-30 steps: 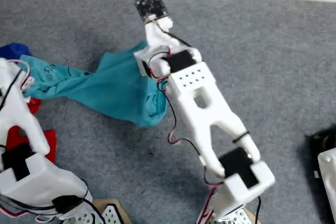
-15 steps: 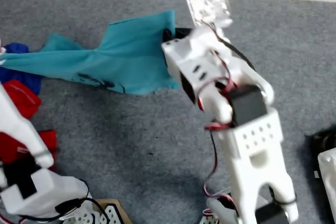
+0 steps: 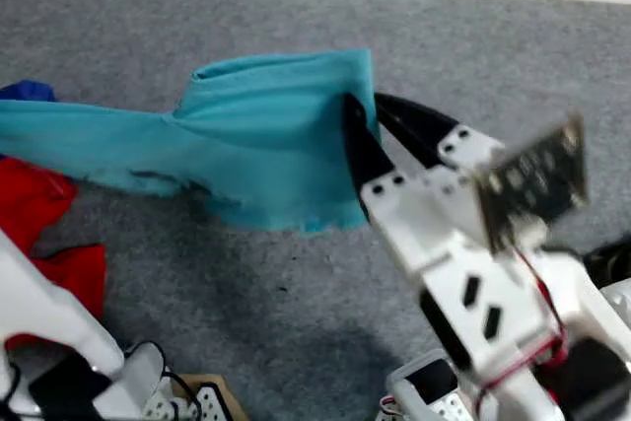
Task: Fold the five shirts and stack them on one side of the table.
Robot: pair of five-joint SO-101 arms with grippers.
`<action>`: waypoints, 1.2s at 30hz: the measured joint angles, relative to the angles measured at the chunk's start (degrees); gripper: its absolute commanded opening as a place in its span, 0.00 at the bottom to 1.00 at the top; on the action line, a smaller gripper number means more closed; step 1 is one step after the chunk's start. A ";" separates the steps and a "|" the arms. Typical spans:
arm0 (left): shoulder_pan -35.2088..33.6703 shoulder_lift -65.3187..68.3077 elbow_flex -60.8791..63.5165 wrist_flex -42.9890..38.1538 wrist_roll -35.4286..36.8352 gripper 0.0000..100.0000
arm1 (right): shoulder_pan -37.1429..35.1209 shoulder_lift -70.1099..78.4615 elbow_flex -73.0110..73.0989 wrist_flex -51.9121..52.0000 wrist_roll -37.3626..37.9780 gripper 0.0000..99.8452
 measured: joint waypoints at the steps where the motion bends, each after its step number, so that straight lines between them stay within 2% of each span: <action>1: 0.00 -1.14 0.00 0.00 0.09 0.01 | -0.18 -0.88 0.00 0.00 0.53 0.01; 7: -0.09 -7.47 -0.18 0.00 0.18 0.01 | -0.18 -2.11 -5.19 0.00 3.34 0.01; 11: -0.09 -9.32 -0.70 -0.18 3.43 0.01 | -0.18 -0.18 -7.65 0.00 5.10 0.01; 18: 0.62 -3.78 1.05 -6.07 5.01 0.01 | 0.09 13.80 -8.09 -1.05 9.05 0.01; 31: 7.03 17.05 4.40 -33.93 5.10 0.01 | 9.58 39.74 -7.91 -30.42 10.11 0.01; 36: 9.32 18.20 4.75 -44.84 5.10 0.01 | 10.11 42.55 -13.89 -33.67 10.11 0.01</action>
